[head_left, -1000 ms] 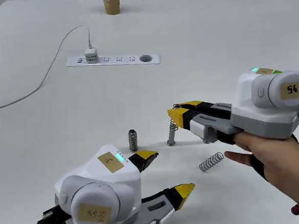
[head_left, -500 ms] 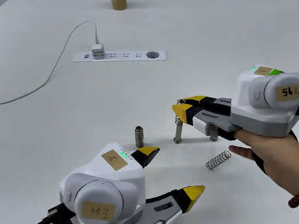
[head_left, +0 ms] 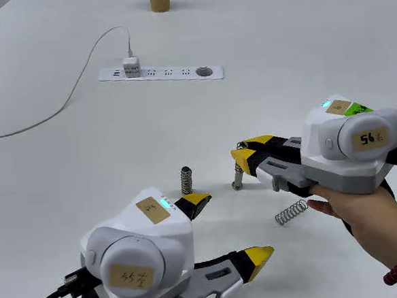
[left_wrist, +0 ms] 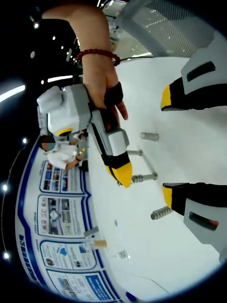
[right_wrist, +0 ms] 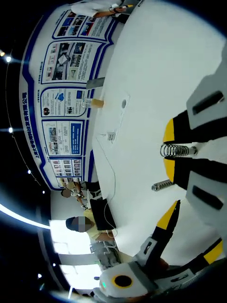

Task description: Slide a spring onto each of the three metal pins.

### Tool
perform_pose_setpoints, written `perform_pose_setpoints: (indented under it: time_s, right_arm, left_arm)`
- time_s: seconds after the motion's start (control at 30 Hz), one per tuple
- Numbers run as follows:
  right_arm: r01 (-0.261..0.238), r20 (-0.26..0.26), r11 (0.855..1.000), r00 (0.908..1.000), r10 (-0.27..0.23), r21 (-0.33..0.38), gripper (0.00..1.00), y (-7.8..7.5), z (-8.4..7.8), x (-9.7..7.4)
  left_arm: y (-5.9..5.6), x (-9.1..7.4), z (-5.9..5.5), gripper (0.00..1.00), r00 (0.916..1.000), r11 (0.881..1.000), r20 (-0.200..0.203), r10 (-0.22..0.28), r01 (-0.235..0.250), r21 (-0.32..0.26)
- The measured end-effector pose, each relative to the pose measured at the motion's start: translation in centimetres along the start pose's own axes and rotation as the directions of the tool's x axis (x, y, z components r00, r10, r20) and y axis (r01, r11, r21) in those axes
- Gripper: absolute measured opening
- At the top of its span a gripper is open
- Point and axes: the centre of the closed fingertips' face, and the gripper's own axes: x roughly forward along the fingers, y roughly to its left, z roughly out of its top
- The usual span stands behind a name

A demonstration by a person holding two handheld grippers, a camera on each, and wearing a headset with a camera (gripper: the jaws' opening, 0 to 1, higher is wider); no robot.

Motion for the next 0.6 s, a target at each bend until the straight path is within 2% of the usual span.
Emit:
perform_pose_setpoints:
  time_s: [0.23,0.6]
  right_arm:
    - [0.005,-0.036,1.000,0.9993,-0.005,0.009,0.12,-0.1,-1.4,0.3]
    - [0.012,-0.062,0.999,0.9980,-0.009,0.046,0.12,-0.1,-2.7,0.7]
  left_arm:
    - [0.0,0.0,0.0,0.61,1.0000,1.000,-0.003,0.003,-0.003,0.006]
    - [0.3,-0.1,0.0,0.60,0.9999,1.000,-0.007,0.011,-0.010,0.009]
